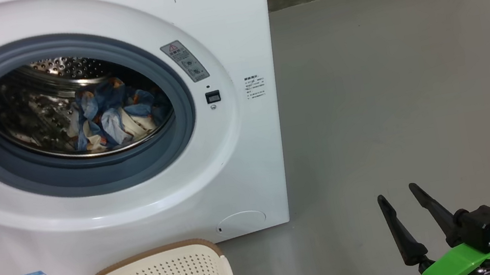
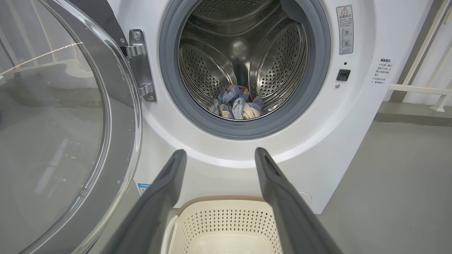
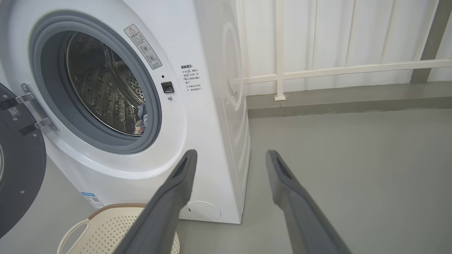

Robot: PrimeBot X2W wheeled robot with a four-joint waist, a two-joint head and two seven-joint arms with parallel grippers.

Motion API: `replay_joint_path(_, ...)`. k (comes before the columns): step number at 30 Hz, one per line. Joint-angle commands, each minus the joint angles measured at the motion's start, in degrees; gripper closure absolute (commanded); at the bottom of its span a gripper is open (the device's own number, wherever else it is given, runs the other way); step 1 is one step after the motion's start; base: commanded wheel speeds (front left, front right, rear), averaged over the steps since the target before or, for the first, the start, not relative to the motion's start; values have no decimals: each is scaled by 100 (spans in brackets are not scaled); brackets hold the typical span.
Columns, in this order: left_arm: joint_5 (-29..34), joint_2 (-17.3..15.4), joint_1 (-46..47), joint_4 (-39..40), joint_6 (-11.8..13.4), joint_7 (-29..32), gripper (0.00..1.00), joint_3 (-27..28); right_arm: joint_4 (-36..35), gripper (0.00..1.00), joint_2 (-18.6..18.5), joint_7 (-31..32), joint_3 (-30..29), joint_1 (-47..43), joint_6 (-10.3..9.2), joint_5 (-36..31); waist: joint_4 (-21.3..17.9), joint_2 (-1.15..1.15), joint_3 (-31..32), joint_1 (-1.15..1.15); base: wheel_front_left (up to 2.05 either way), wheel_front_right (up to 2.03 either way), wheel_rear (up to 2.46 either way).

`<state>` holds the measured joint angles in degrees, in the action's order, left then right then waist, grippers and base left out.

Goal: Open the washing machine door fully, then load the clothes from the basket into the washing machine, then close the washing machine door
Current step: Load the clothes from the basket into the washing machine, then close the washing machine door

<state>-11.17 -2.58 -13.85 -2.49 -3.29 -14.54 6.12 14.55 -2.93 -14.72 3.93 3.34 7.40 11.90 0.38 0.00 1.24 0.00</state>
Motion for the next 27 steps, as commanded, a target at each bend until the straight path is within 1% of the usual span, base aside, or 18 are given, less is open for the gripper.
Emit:
replay_joint_path(1, -6, -30, 238, 95, -36, -46, 0, 221, -165, 0, 5, -28, 106, 54, 9, -60, -4, 0, 6, 0, 0, 0, 0)
replay_joint_path(18, -14, -30, 257, 103, -77, -46, 0, 283, -169, 0, 5, -28, 77, 41, 9, -45, -28, 0, 17, 0, -1, 1, 0)
replay_joint_path(22, 34, -30, 255, 122, -30, -46, 0, 299, -167, 0, 5, -28, 84, 37, 9, -14, -33, 0, 25, 0, -53, 53, 0)
replay_joint_path(27, 55, -30, 241, 126, -23, -46, 0, 297, -175, 0, 5, -28, 78, 24, 9, 15, -36, 0, 31, 0, -114, 114, 0)
